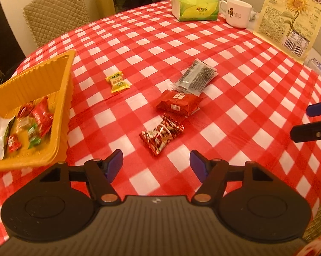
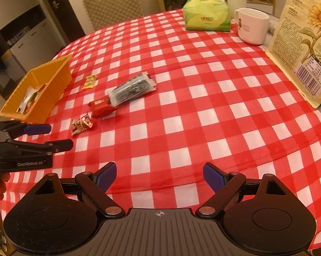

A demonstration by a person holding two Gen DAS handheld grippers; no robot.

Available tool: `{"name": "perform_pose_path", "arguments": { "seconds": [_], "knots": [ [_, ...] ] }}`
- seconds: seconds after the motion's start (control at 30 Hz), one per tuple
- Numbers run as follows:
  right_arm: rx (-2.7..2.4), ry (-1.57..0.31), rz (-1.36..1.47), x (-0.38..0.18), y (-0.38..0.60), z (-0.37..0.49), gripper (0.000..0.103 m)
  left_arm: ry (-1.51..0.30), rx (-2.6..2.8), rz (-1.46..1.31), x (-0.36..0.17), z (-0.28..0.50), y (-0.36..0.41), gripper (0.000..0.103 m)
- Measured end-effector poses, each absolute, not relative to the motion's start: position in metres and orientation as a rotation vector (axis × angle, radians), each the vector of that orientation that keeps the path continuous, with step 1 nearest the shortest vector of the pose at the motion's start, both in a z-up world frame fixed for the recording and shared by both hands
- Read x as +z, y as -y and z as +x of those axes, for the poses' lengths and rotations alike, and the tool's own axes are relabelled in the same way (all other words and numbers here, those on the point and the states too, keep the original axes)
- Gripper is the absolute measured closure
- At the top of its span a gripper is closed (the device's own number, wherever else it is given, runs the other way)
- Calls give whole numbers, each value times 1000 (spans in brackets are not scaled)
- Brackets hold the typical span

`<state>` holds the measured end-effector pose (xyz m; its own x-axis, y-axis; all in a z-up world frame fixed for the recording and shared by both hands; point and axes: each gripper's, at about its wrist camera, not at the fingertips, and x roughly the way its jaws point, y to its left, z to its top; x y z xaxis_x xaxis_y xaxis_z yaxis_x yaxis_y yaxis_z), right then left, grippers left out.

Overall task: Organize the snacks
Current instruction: 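Grasp the brown-wrapped candy with the left tool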

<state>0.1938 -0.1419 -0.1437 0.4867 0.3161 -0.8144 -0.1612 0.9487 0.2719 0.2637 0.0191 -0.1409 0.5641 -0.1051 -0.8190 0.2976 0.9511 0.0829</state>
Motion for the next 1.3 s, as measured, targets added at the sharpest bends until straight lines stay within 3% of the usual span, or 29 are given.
{"name": "perform_pose_path", "arguments": {
  "seconds": [0.27,0.53,0.9,1.3],
  "knots": [
    [243,-1037,186,-147,145,202,15,-956,-273,257,-153,293,-15,40],
    [217,-1050,199,-149,146,207,15,-979,-286,250,-157,312,-20,50],
    [227,-1047,191,-148,141,214,15,-998,-335,195,-155,314,-19,83],
    [273,-1019,180,-143,135,218,15,-973,-315,142,-143,296,-28,84]
  ]
}}
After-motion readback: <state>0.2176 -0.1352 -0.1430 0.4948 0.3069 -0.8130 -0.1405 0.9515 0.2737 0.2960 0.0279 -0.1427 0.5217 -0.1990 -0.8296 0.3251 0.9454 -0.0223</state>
